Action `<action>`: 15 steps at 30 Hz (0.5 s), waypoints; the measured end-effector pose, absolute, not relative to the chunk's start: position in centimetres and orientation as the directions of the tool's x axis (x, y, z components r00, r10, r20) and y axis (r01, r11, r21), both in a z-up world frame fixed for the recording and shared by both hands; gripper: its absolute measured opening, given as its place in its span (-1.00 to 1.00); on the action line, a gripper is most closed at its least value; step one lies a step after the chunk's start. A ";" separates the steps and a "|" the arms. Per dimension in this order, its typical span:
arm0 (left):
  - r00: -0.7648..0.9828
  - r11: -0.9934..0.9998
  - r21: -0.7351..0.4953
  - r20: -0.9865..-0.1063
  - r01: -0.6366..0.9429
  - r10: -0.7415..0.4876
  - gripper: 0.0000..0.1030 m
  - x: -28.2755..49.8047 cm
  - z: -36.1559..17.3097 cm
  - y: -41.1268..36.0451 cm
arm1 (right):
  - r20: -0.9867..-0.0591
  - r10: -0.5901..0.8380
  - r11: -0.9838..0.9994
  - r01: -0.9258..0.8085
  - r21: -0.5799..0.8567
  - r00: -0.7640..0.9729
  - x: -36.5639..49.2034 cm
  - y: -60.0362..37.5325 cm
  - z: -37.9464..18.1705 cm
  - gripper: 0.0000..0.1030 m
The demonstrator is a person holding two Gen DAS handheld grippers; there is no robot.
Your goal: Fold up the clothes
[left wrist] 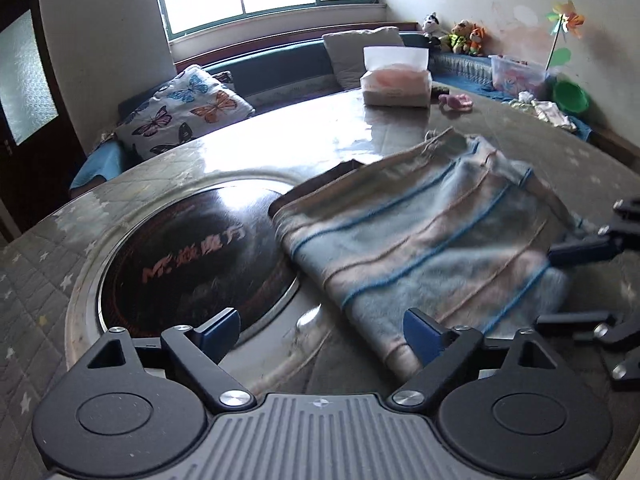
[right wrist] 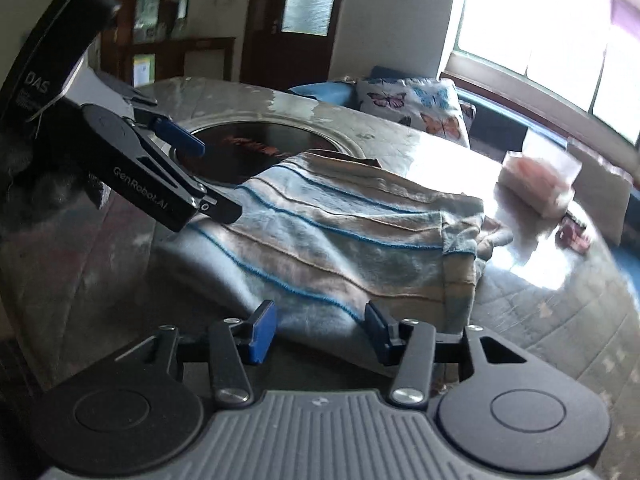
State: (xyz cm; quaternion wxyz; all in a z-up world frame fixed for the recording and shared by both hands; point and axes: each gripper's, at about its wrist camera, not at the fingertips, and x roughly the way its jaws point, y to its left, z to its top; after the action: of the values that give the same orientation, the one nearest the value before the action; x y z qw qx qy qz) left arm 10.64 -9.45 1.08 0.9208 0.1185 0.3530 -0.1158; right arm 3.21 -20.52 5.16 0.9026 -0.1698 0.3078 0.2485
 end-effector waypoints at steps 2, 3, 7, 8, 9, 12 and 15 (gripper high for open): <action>0.725 0.951 0.115 -0.675 0.288 -0.138 0.78 10.1 1.2 -9.2 | -0.633 0.344 0.815 -0.555 -0.165 0.694 2.8 -20.3 5.5 -0.03; 0.726 0.953 0.104 -0.672 0.285 -0.144 0.81 9.8 1.3 -9.1 | -0.628 0.349 0.817 -0.554 -0.160 0.696 2.7 -20.3 5.8 -0.03; 0.721 0.958 0.099 -0.680 0.268 -0.132 0.88 9.1 1.0 -9.1 | -0.610 0.361 0.833 -0.538 -0.128 0.705 3.0 -19.8 6.1 0.09; 0.715 0.961 0.095 -0.687 0.261 -0.126 0.88 9.0 0.8 -9.1 | -0.612 0.361 0.838 -0.532 -0.118 0.703 3.2 -19.7 5.9 0.10; 0.709 0.963 0.090 -0.695 0.253 -0.121 0.88 9.0 0.6 -9.0 | -0.618 0.361 0.841 -0.530 -0.109 0.699 3.2 -19.6 5.7 0.10; 0.694 0.972 0.057 -0.709 0.230 -0.123 0.88 8.8 0.5 -8.5 | -0.630 0.346 0.851 -0.515 -0.101 0.695 3.1 -19.4 5.0 0.16; 0.695 0.975 0.044 -0.708 0.218 -0.123 0.90 8.3 0.8 -8.3 | -0.612 0.351 0.868 -0.491 -0.072 0.709 2.6 -19.6 5.6 0.28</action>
State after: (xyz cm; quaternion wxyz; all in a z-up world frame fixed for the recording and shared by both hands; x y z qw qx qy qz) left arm 8.31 -8.25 0.77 0.9185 0.0622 0.3793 -0.0928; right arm 2.57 -19.63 5.55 0.9171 -0.1155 0.3047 0.2296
